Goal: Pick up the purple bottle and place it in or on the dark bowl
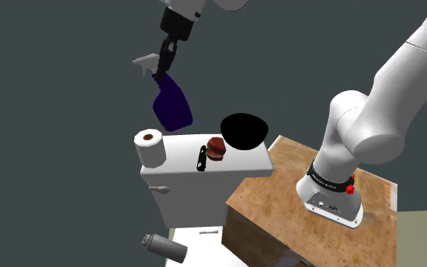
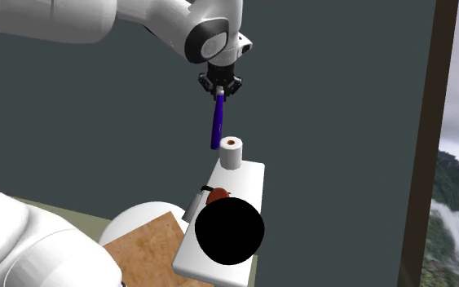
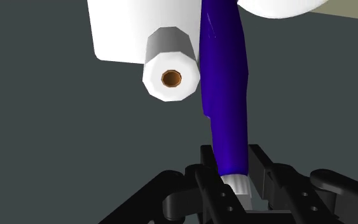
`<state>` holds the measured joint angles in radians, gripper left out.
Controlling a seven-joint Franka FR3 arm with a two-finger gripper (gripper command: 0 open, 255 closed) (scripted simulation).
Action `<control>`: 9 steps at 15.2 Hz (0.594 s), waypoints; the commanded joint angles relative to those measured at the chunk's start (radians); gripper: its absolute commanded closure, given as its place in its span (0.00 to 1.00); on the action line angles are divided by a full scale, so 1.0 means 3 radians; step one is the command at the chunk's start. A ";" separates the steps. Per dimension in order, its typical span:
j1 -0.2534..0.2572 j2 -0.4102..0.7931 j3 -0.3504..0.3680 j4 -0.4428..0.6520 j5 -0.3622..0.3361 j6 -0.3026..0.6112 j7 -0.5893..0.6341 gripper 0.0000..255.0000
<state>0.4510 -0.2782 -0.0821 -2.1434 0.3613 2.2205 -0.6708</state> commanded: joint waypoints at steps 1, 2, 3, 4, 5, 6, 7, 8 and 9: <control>-0.0042 -0.0197 -0.0060 -0.0163 -0.0011 -0.0060 -0.0084 1.00; -0.0067 -0.0296 -0.0096 -0.0230 -0.0024 -0.0105 -0.0124 1.00; -0.0093 -0.0393 -0.0132 -0.0294 -0.0039 -0.0153 -0.0164 1.00; -0.0121 -0.0488 -0.0169 -0.0354 -0.0056 -0.0204 -0.0204 1.00; -0.0149 -0.0582 -0.0207 -0.0409 -0.0076 -0.0257 -0.0243 1.00; -0.0178 -0.0674 -0.0247 -0.0460 -0.0098 -0.0313 -0.0282 1.00; -0.0208 -0.0764 -0.0287 -0.0507 -0.0122 -0.0371 -0.0321 1.00; -0.0240 -0.0852 -0.0328 -0.0550 -0.0148 -0.0431 -0.0360 1.00; -0.0273 -0.0937 -0.0369 -0.0589 -0.0175 -0.0493 -0.0400 1.00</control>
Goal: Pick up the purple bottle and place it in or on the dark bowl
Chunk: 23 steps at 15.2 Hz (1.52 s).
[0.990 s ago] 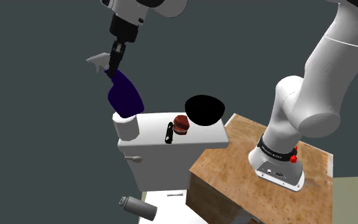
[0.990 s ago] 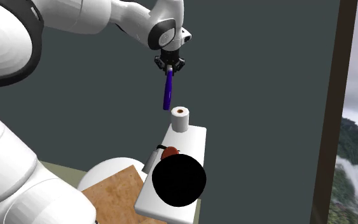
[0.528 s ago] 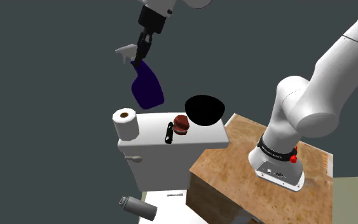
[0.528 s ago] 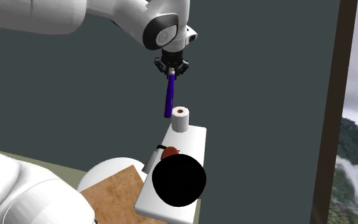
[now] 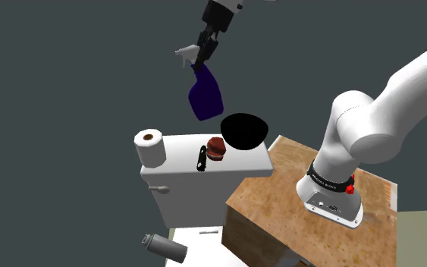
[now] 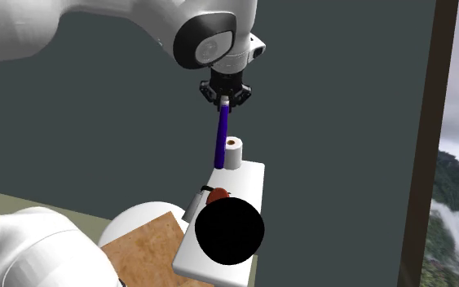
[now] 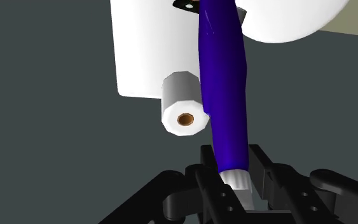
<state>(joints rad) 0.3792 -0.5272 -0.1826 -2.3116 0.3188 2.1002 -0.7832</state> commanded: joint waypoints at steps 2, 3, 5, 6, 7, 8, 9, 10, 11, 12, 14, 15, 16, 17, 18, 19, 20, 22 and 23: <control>-0.0101 -0.0271 -0.0122 -0.0093 -0.0093 -0.0222 -0.0106 1.00; -0.0136 -0.0349 -0.0167 -0.0119 -0.0125 -0.0290 -0.0147 1.00; -0.0208 -0.0496 -0.0261 -0.0157 -0.0192 -0.0430 -0.0230 1.00; -0.0244 -0.0564 -0.0309 -0.0170 -0.0228 -0.0502 -0.0273 1.00; -0.0280 -0.0630 -0.0359 -0.0178 -0.0264 -0.0575 -0.0317 1.00; -0.0315 -0.0691 -0.0410 -0.0182 -0.0301 -0.0649 -0.0361 1.00; -0.0351 -0.0749 -0.0462 -0.0182 -0.0339 -0.0723 -0.0406 1.00; -0.0386 -0.0804 -0.0514 -0.0177 -0.0377 -0.0798 -0.0452 1.00; -0.0421 -0.0854 -0.0568 -0.0167 -0.0416 -0.0874 -0.0499 1.00; -0.0455 -0.0901 -0.0623 -0.0154 -0.0455 -0.0949 -0.0547 1.00; -0.0501 -0.0961 -0.0695 -0.0181 -0.0506 -0.1003 -0.0620 1.00; -0.0507 -0.0970 -0.0700 -0.0230 -0.0509 -0.0966 -0.0633 1.00; -0.0513 -0.0978 -0.0705 -0.0279 -0.0513 -0.0928 -0.0647 1.00; -0.0518 -0.0986 -0.0711 -0.0327 -0.0516 -0.0891 -0.0661 1.00; -0.0524 -0.0993 -0.0717 -0.0375 -0.0518 -0.0853 -0.0675 1.00; -0.0529 -0.1000 -0.0723 -0.0422 -0.0521 -0.0815 -0.0689 1.00; -0.0535 -0.1005 -0.0729 -0.0468 -0.0524 -0.0777 -0.0703 1.00; -0.0544 -0.1015 -0.0743 -0.0560 -0.0529 -0.0700 -0.0732 1.00; -0.0549 -0.1019 -0.0751 -0.0606 -0.0532 -0.0661 -0.0747 1.00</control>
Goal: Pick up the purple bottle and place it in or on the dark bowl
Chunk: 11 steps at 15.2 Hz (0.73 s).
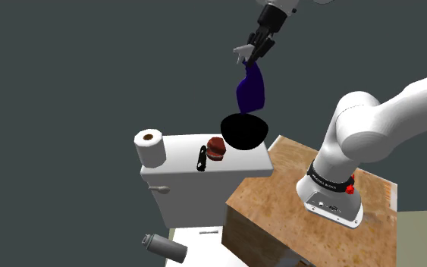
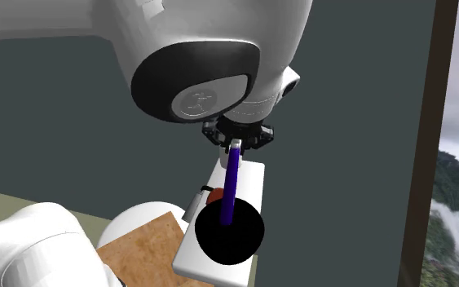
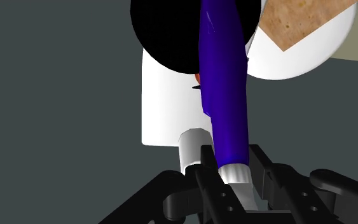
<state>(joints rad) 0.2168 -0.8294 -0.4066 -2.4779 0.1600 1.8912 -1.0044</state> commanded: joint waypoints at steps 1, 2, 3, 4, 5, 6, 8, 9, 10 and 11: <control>-0.0012 -0.0015 -0.0011 -0.0096 -0.0005 0.0074 -0.0024 1.00; -0.0016 -0.0017 -0.0019 -0.0140 -0.0007 0.0114 -0.0040 1.00; -0.0020 -0.0018 -0.0028 -0.0184 -0.0010 0.0153 -0.0055 1.00; -0.0023 -0.0019 -0.0036 -0.0227 -0.0012 0.0193 -0.0070 1.00; -0.0027 -0.0019 -0.0045 -0.0270 -0.0014 0.0233 -0.0086 1.00; -0.0030 -0.0018 -0.0054 -0.0313 -0.0016 0.0273 -0.0102 1.00; -0.0036 -0.0014 -0.0073 -0.0396 -0.0019 0.0355 -0.0134 1.00; -0.0038 -0.0011 -0.0083 -0.0436 -0.0021 0.0396 -0.0151 1.00; -0.0040 -0.0007 -0.0093 -0.0477 -0.0022 0.0437 -0.0167 1.00; -0.0042 -0.0002 -0.0104 -0.0516 -0.0023 0.0479 -0.0185 1.00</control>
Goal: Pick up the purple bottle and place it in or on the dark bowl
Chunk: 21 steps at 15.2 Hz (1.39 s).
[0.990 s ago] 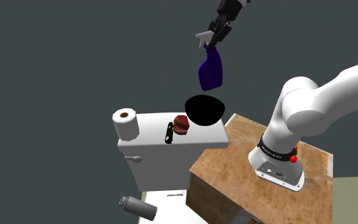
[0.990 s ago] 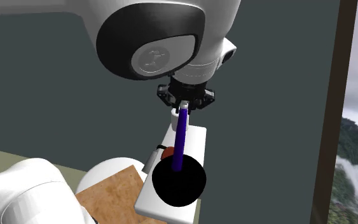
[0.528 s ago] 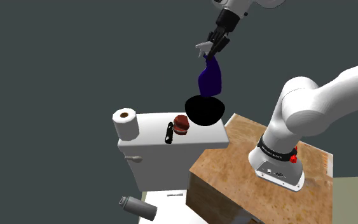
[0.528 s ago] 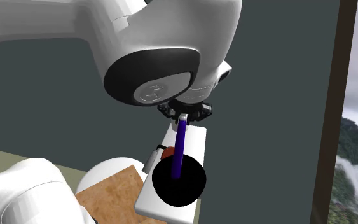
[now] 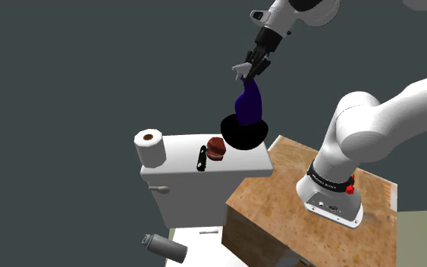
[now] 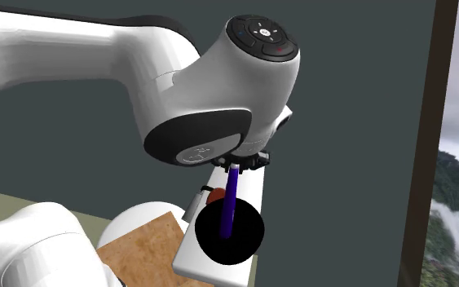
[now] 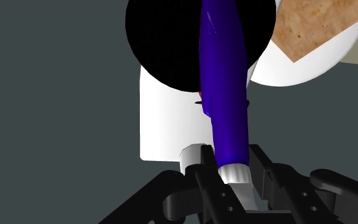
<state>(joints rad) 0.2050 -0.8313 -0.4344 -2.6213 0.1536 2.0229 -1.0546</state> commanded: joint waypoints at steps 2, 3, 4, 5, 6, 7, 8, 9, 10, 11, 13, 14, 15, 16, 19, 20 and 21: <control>-0.0005 0.0018 -0.0034 -0.0116 -0.0004 0.0125 -0.0052 1.00; -0.0006 0.0025 -0.0046 -0.0154 -0.0004 0.0169 -0.0070 1.00; -0.0006 0.0031 -0.0054 -0.0179 -0.0004 0.0197 -0.0082 1.00; -0.0007 0.0031 -0.0053 -0.0180 -0.0004 0.0197 -0.0082 1.00; -0.0007 0.0032 -0.0053 -0.0179 -0.0003 0.0197 -0.0083 1.00; -0.0008 0.0032 -0.0052 -0.0179 -0.0003 0.0197 -0.0084 1.00; -0.0009 0.0032 -0.0052 -0.0179 -0.0002 0.0197 -0.0084 1.00; -0.0009 0.0033 -0.0051 -0.0179 -0.0001 0.0197 -0.0085 1.00; -0.0010 0.0033 -0.0050 -0.0179 -0.0001 0.0197 -0.0085 1.00; -0.0011 0.0033 -0.0050 -0.0179 0.0000 0.0197 -0.0086 1.00; -0.0009 0.0036 -0.0047 -0.0182 0.0003 0.0203 -0.0085 0.00; -0.0020 0.0010 -0.0039 -0.0206 -0.0002 0.0200 -0.0079 0.00; -0.0023 0.0009 -0.0043 -0.0204 -0.0004 0.0196 -0.0083 0.00; -0.0024 0.0005 -0.0041 -0.0205 -0.0005 0.0193 -0.0081 0.00; -0.0039 -0.0008 -0.0051 -0.0097 -0.0023 0.0068 -0.0075 0.00; -0.0063 -0.0044 -0.0054 -0.0010 -0.0043 -0.0058 -0.0066 0.00; -0.0084 -0.0073 -0.0058 0.0080 -0.0061 -0.0182 -0.0058 0.00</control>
<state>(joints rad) 0.1885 -0.8448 -0.4455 -2.6311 0.1418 1.9977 -1.0719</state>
